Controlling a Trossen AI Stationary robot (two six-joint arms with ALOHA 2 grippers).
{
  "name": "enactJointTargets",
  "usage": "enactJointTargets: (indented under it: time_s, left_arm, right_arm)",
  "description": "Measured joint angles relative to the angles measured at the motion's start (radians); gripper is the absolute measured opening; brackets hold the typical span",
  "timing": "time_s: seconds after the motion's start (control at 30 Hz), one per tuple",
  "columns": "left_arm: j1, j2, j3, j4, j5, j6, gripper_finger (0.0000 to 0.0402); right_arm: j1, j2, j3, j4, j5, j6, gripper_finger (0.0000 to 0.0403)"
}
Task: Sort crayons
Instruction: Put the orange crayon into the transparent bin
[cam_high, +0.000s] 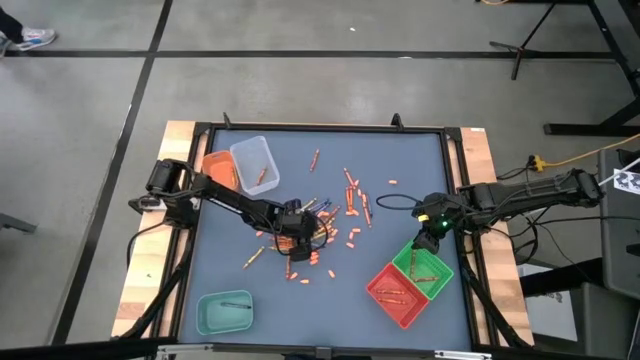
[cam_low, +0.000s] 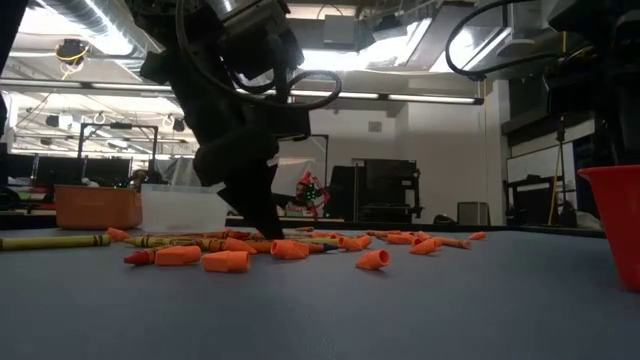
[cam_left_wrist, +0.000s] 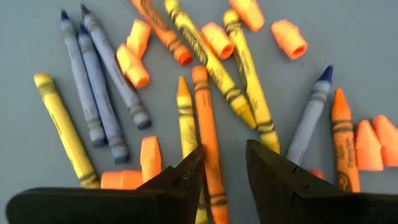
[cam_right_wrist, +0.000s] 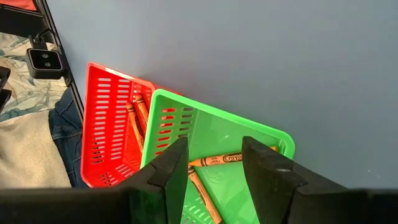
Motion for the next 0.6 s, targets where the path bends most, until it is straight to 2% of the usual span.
enactJointTargets:
  time_s: [0.37,0.6]
  left_arm:
    - [0.005,-0.001,0.002,-0.057,0.002,-0.018,0.0104]
    - [0.023,-0.002,0.002,-0.058,0.01,-0.018,0.0056]
  right_arm:
    - [0.0,0.0,0.0,0.0,0.0,0.0,0.0147]
    - [0.0,0.0,0.0,0.0,0.0,0.0,0.0147]
